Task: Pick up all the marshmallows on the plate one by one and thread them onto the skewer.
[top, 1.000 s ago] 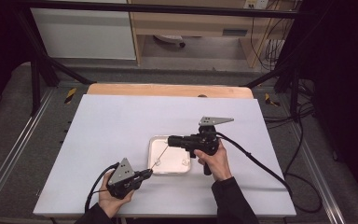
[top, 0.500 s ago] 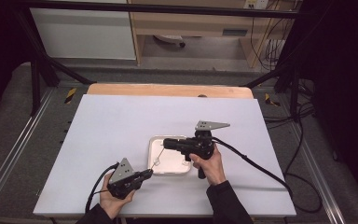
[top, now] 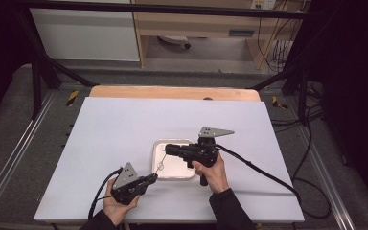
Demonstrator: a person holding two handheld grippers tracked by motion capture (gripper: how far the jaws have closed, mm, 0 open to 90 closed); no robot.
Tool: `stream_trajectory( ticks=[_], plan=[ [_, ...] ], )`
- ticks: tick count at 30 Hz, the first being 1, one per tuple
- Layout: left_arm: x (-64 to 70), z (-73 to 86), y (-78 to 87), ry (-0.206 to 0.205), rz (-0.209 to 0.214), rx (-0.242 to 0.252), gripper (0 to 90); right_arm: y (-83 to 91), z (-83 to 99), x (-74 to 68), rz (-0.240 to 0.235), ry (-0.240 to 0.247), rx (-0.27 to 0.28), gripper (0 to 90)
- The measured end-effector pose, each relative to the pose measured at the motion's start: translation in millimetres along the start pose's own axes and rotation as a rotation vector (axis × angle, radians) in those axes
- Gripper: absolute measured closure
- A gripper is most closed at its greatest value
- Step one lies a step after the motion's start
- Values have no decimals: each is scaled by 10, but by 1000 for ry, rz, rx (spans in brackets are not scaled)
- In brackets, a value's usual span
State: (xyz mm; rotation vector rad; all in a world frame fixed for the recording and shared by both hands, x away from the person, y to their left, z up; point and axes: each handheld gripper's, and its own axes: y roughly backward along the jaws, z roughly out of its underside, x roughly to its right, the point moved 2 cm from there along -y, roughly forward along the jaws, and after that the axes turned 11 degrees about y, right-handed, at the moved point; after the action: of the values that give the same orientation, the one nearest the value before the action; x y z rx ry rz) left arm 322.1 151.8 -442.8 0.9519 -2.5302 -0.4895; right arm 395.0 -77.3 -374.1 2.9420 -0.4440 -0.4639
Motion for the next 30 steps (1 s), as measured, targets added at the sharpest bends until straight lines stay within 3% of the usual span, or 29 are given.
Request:
stream_trajectory(
  ticks=[26, 30],
  plan=[
    [7, -12, -7, -10, 4, -1, 892, -36, 71, -23, -11, 14, -5, 841],
    [16, -29, -10, -19, 1, 9, 892, -91, 157, -24, -15, 11, -52, 840]
  ],
)
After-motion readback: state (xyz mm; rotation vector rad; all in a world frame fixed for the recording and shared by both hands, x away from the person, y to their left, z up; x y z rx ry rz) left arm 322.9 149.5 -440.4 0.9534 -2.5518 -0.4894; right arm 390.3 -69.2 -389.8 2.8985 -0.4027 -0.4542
